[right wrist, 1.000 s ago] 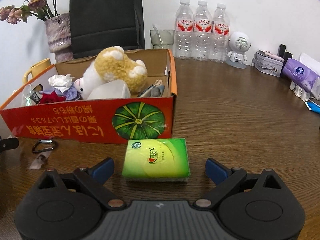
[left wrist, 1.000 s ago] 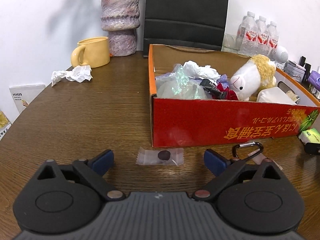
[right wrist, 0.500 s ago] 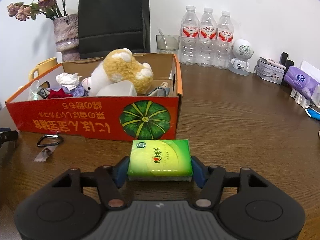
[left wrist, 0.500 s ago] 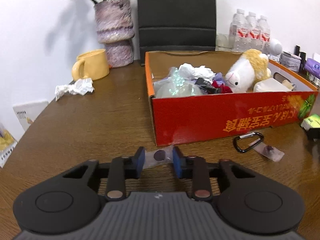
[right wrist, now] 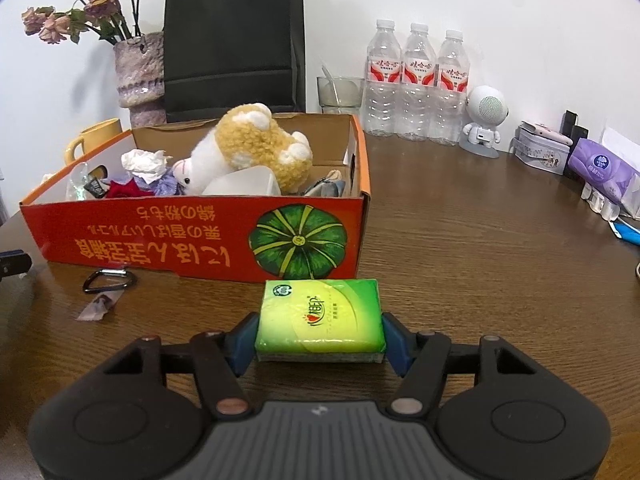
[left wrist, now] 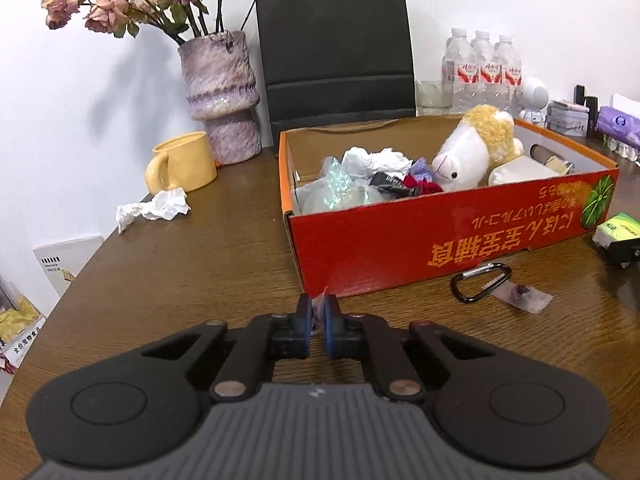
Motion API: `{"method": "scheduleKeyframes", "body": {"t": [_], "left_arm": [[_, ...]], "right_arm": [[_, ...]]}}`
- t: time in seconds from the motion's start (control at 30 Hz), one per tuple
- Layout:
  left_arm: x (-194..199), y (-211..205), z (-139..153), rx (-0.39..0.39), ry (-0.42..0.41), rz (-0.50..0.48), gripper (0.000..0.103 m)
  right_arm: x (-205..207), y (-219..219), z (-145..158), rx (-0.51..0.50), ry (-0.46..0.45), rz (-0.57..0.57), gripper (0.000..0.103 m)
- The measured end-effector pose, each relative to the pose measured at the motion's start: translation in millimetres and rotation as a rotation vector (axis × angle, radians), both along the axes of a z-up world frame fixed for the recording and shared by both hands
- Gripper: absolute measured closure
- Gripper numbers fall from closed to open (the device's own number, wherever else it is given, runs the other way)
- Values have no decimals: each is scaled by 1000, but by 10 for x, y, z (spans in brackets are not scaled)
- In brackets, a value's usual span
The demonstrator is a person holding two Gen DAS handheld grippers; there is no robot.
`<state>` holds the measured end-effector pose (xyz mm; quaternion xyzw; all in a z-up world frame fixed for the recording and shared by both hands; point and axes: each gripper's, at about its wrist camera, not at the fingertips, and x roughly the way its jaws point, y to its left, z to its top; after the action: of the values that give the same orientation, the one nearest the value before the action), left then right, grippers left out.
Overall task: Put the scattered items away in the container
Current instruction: 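Carry both items over the box and open both tools to drop them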
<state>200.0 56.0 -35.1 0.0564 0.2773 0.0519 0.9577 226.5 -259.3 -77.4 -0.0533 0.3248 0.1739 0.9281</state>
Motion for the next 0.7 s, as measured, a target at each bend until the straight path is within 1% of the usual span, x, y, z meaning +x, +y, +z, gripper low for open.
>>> {"method": "scheduleKeyframes", "body": {"t": [0.13, 0.33, 0.43, 0.53, 0.7], "left_arm": [[-124, -29, 83, -10, -47, -4, 97], [-305, -7, 230, -99, -74, -36, 97], [-418, -7, 390, -139, -118, -71, 97], [-457, -34, 628, -173, -177, -120, 97], [-248, -153, 993, -183, -263, -169, 97]], "right_arm": [[-86, -25, 66, 19, -16, 12, 40], [-272, -97, 259, 73, -63, 35, 40], [-365, -137, 423, 120, -90, 61, 40], [-380, -101, 609, 156, -122, 96, 40], [-203, 169, 901, 153, -183, 151, 40]]}}
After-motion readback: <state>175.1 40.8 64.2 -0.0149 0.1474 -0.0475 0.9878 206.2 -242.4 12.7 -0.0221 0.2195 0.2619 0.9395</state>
